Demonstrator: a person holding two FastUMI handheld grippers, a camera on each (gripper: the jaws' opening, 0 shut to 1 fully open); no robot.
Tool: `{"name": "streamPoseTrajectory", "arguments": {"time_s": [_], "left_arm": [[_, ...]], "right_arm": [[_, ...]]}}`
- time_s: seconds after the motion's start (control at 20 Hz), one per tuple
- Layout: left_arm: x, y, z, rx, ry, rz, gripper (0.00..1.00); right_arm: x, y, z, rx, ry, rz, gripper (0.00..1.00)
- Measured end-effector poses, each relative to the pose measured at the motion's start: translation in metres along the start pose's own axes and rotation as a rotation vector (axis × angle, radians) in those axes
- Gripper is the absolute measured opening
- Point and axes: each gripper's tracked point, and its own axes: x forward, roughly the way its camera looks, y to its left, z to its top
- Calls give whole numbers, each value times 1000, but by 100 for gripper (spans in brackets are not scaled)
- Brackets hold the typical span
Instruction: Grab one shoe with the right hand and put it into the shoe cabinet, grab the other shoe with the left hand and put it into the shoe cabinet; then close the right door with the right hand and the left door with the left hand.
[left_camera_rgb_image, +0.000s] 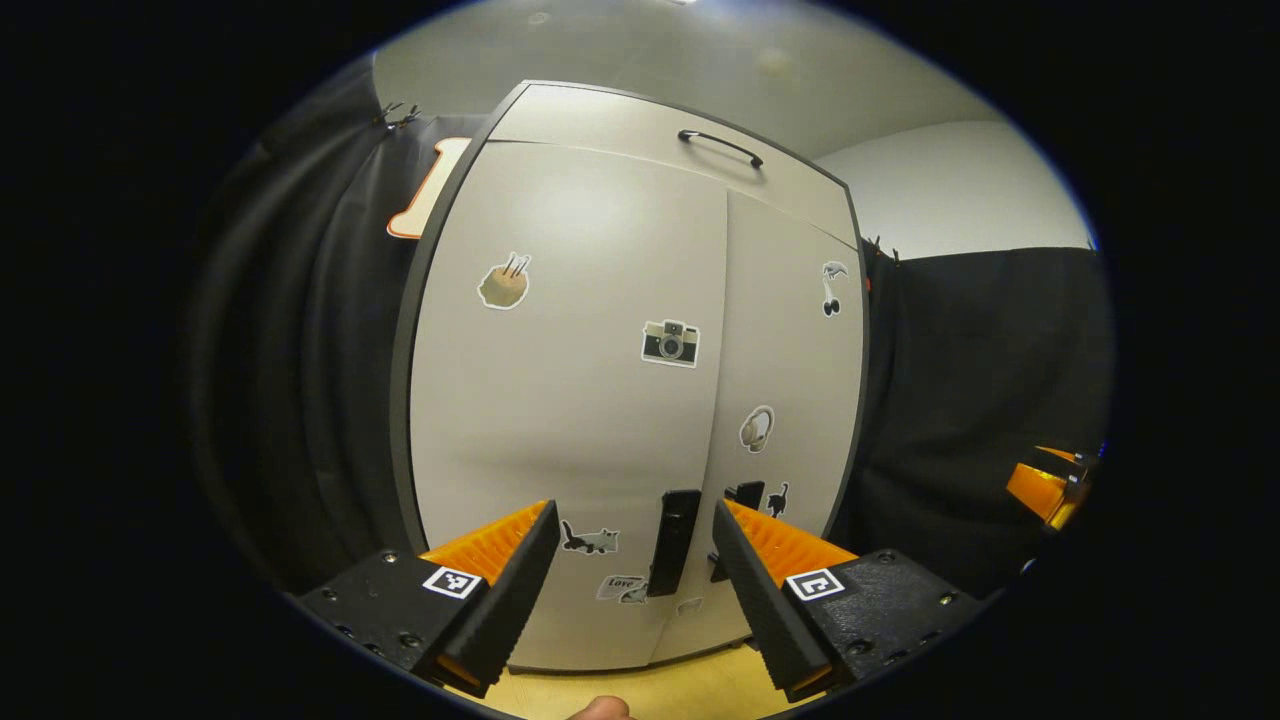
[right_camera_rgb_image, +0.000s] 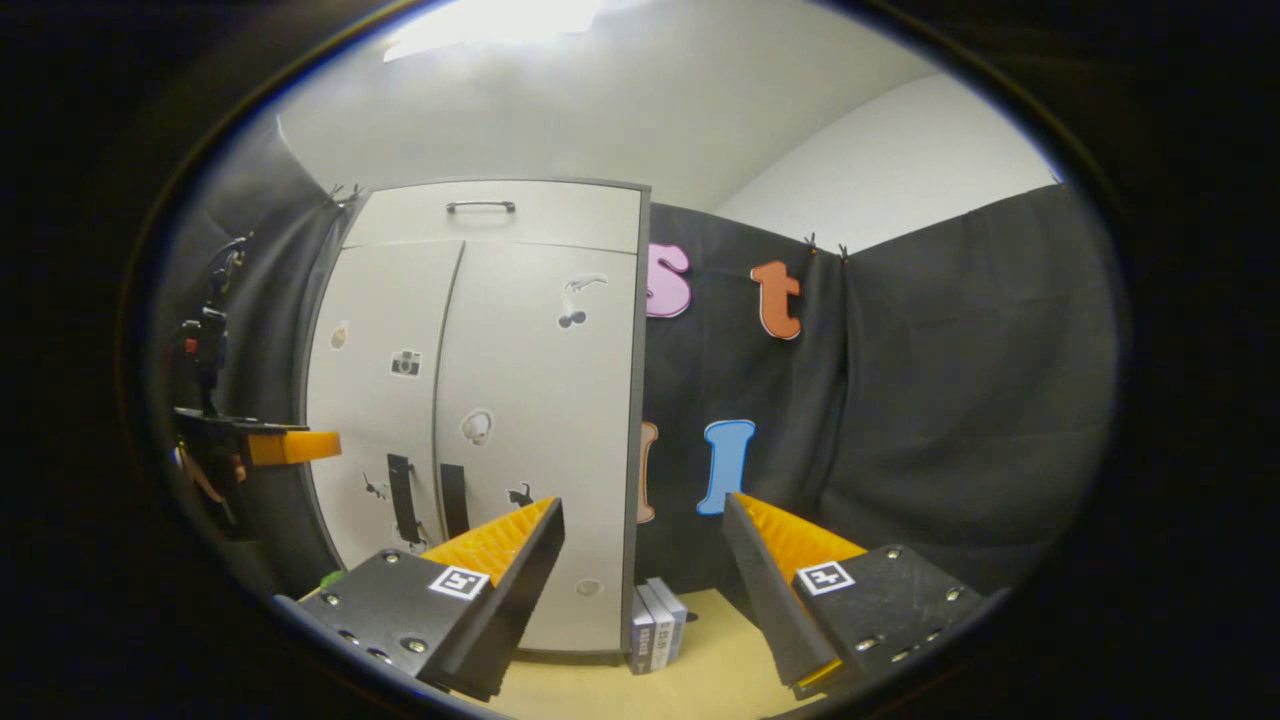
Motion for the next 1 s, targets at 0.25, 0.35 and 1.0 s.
{"name": "streamPoseTrajectory", "arguments": {"time_s": [0.25,0.35,1.0], "left_arm": [[2,2,-2,-2,3,-7,95],[3,2,-2,1,1,-14,95],[17,-1,-9,62,11,-48,90]], "right_arm": [[0,-1,-3,-7,3,-16,94],[-2,-1,-2,-8,-2,-23,96],[-5,-14,-9,-13,-24,-94,96]]}}
